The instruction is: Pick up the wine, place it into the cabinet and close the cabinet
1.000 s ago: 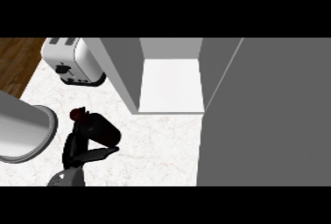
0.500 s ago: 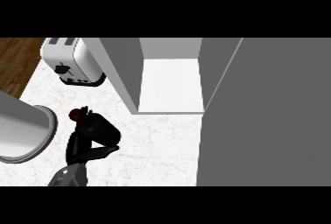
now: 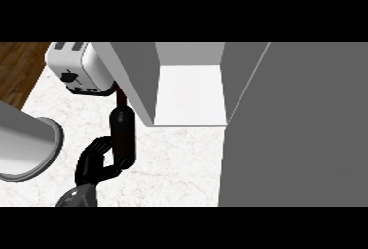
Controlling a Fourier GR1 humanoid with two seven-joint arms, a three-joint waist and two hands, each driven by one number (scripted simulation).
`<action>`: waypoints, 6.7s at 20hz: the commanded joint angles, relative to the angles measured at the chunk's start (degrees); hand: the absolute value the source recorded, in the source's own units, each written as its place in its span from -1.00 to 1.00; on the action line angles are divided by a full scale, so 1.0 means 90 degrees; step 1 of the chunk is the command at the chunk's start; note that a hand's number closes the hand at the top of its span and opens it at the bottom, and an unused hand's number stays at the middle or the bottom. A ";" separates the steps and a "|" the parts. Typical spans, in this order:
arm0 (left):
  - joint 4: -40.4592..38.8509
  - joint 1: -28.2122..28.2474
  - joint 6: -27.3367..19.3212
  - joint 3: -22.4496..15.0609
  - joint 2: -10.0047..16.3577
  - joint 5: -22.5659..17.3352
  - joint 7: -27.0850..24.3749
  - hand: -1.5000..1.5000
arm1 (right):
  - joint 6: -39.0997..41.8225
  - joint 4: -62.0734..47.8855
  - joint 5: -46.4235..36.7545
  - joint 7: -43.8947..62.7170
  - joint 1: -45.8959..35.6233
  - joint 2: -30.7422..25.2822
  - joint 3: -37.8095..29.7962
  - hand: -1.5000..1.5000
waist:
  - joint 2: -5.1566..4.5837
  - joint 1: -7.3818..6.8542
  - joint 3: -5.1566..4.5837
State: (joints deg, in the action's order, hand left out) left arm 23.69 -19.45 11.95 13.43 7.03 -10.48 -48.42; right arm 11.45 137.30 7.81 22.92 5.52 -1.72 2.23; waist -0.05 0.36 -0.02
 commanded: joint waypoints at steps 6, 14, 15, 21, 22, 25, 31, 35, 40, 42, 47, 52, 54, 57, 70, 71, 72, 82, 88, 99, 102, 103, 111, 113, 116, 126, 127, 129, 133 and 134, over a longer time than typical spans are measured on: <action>0.0026 0.0604 0.0400 -0.0373 -0.0167 0.0203 -0.0494 1.00 | -0.0036 -0.0121 -0.0127 0.0033 -0.0135 0.0005 -0.0038 -1.00 | 0.0010 -0.0041 0.0002; 0.0288 0.1470 0.1122 -0.0566 -0.0065 0.0220 -0.1122 1.00 | 0.0037 -0.0238 -0.0015 -0.0117 -0.0067 -0.0003 -0.0144 -1.00 | 0.0001 -0.0042 -0.0003; 0.0483 0.1826 0.1576 -0.0525 0.0298 0.0104 -0.1087 1.00 | 0.0038 0.0256 0.0357 0.0331 0.0028 -0.0195 -0.0381 -1.00 | 0.0019 -0.0058 -0.0002; 0.2227 0.2261 0.1550 -0.0988 -0.0232 -0.0141 -0.0388 1.00 | 0.0153 -0.0189 -0.0096 -0.0395 0.0216 0.0007 -0.0197 -1.00 | 0.0028 -0.0092 0.0011; 0.2351 0.2199 0.1728 -0.0982 -0.0113 -0.0248 -0.0159 1.00 | 0.0124 0.0230 -0.0102 -0.0274 0.0541 0.0126 0.0044 -1.00 | 0.0030 -0.0057 0.0008; 0.3240 0.2520 0.1624 -0.1151 -0.0317 -0.0429 0.0064 1.00 | 0.0113 -0.0480 -0.0198 -0.0404 0.0056 0.0103 -0.0025 -1.00 | 0.0020 -0.0099 0.0008; 0.5886 0.3301 0.1025 -0.1586 -0.0521 -0.0984 0.2132 1.00 | 0.0154 0.0072 -0.0177 -0.0344 0.0417 0.0085 0.0041 -1.00 | 0.0031 -0.0071 0.0011; 0.7383 0.4166 0.0904 -0.1819 -0.0530 -0.1238 0.2628 1.00 | 0.0414 0.0081 0.0248 -0.0473 0.0777 -0.0070 -0.0255 -1.00 | 0.0028 -0.0060 0.0010; 0.7992 0.3858 -0.0076 -0.2405 -0.0772 -0.1135 0.3227 1.00 | 0.0107 -0.0101 0.0481 0.0202 -0.0073 -0.0215 -0.0501 -1.00 | 0.0014 -0.0052 0.0004; 0.7968 0.3268 -0.0444 -0.2369 -0.0775 -0.1083 0.3316 1.00 | 0.0277 -0.0112 0.0320 -0.0243 0.0302 -0.0076 -0.0313 -1.00 | 0.0013 -0.0029 0.0004; 0.8430 0.2941 -0.0898 -0.2462 -0.0779 -0.1363 0.4036 1.00 | 0.0106 -0.0075 0.0097 -0.0036 0.0058 -0.0051 -0.0181 -1.00 | 0.0011 -0.0032 0.0002; 0.7660 0.1305 -0.2010 -0.2713 -0.0780 -0.1275 0.4267 1.00 | -0.0098 -0.0342 0.0050 0.0145 -0.0422 -0.0026 -0.0203 -1.00 | 0.0000 -0.0002 0.0001; 0.7227 0.0860 -0.2443 -0.2886 -0.0780 -0.1245 0.3983 1.00 | 0.0225 -0.0436 0.0495 -0.0224 0.0013 -0.0137 -0.0570 -1.00 | -0.0002 0.0036 0.0003; 0.7665 0.0829 -0.2903 -0.3305 -0.0781 -0.1202 0.4267 1.00 | 0.0074 -0.0827 -0.0232 -0.0540 -0.0190 0.0073 -0.0171 -1.00 | 0.0005 -0.0014 0.0002; 0.5618 -0.0630 -0.4201 -0.4024 -0.0781 -0.0775 0.3778 1.00 | 0.0456 -0.0951 0.0297 -0.0813 -0.0009 -0.0177 -0.0640 -1.00 | 0.0001 0.0015 0.0003; 0.5315 -0.0638 -0.4003 -0.3932 -0.0781 -0.1002 0.3407 1.00 | 0.0251 -0.0763 0.0791 -0.0141 -0.0597 -0.0395 -0.1017 -1.00 | -0.0003 0.0011 0.0001; 0.5041 -0.0794 -0.4233 -0.4083 -0.0781 -0.1147 0.3196 1.00 | -0.0129 -0.0795 -0.0514 -0.0951 0.0199 0.0175 0.0379 -1.00 | -0.0004 0.0036 0.0000; 0.3932 -0.1010 -0.4487 -0.4541 -0.0781 -0.2088 0.2417 1.00 | 0.0481 -0.0713 0.0176 -0.0983 0.0403 -0.0052 -0.0425 -1.00 | 0.0001 0.0039 0.0002; 0.3041 -0.0881 -0.3747 -0.4292 -0.0781 -0.2332 0.1861 1.00 | 0.0269 -0.0625 0.0340 -0.0324 -0.0133 -0.0218 -0.0568 -1.00 | -0.0002 0.0011 0.0000; 0.2068 -0.1547 -0.3064 -0.3820 -0.0781 -0.3345 0.1429 1.00 | 0.0228 -0.0491 0.0303 -0.0340 -0.0057 -0.0106 -0.0477 -1.00 | 0.0000 0.0021 0.0000; 0.1868 -0.1916 -0.3033 -0.3791 -0.0781 -0.3421 0.1599 1.00 | 0.0285 -0.0945 0.0002 -0.0886 0.0175 0.0139 -0.0299 -1.00 | 0.0002 0.0004 0.0002; 0.0946 -0.2205 -0.2738 -0.3951 -0.0781 -0.3787 0.1005 1.00 | 0.0277 -0.0576 0.0534 -0.0263 -0.0071 -0.0149 -0.0581 -1.00 | -0.0018 0.0084 -0.0002; 0.0331 -0.3044 -0.2742 -0.4093 -0.0781 -0.4413 0.1229 1.00 | 0.0360 -0.0769 0.0436 -0.0553 0.0015 -0.0111 -0.0585 -1.00 | -0.0022 0.0115 -0.0001; 0.0559 -0.2770 -0.2895 -0.4641 -0.0781 -0.4901 0.0897 1.00 | 0.0174 -0.0842 0.0259 -0.0511 -0.0271 0.0017 -0.0417 -1.00 | -0.0033 0.0167 -0.0003; -0.0336 -0.3352 -0.2310 -0.4177 -0.0781 -0.4916 0.0863 1.00 | 0.0369 -0.0532 0.0626 -0.0385 0.0048 -0.0117 -0.0537 -1.00 | -0.0064 0.0252 -0.0005; -0.0843 -0.4014 -0.2481 -0.4004 -0.0781 -0.5041 0.1077 1.00 | 0.0435 -0.0795 0.0546 -0.0528 -0.0124 -0.0173 -0.0584 -1.00 | -0.0065 0.0209 -0.0003; -0.0454 -0.3853 -0.2899 -0.4304 -0.0781 -0.5148 0.1257 1.00 | 0.0584 -0.0706 0.0619 -0.0700 0.0043 -0.0191 -0.0588 -1.00 | -0.0049 0.0229 -0.0001; -0.1173 -0.3889 -0.2457 -0.4108 -0.0781 -0.4935 0.1018 1.00 | 0.0539 -0.0661 0.0342 -0.0747 0.0169 -0.0050 -0.0312 -1.00 | -0.0070 0.0230 -0.0003; -0.1045 -0.3894 -0.2711 -0.4185 -0.0781 -0.5154 0.1283 1.00 | 0.0446 -0.0483 0.0700 -0.0176 -0.0138 -0.0270 -0.0529 -1.00 | -0.0080 0.0314 -0.0006; -0.1500 -0.4034 -0.2412 -0.3958 -0.0781 -0.5009 0.0980 1.00 | 0.0430 -0.0892 0.0086 -0.0793 0.0087 0.0105 -0.0117 -1.00 | -0.0093 0.0251 -0.0005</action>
State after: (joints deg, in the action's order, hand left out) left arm 13.85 -54.65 -11.66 -23.84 0.00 -55.72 -37.98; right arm 15.57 130.44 11.51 17.65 5.19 -2.58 -1.38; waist -0.83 2.70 -0.07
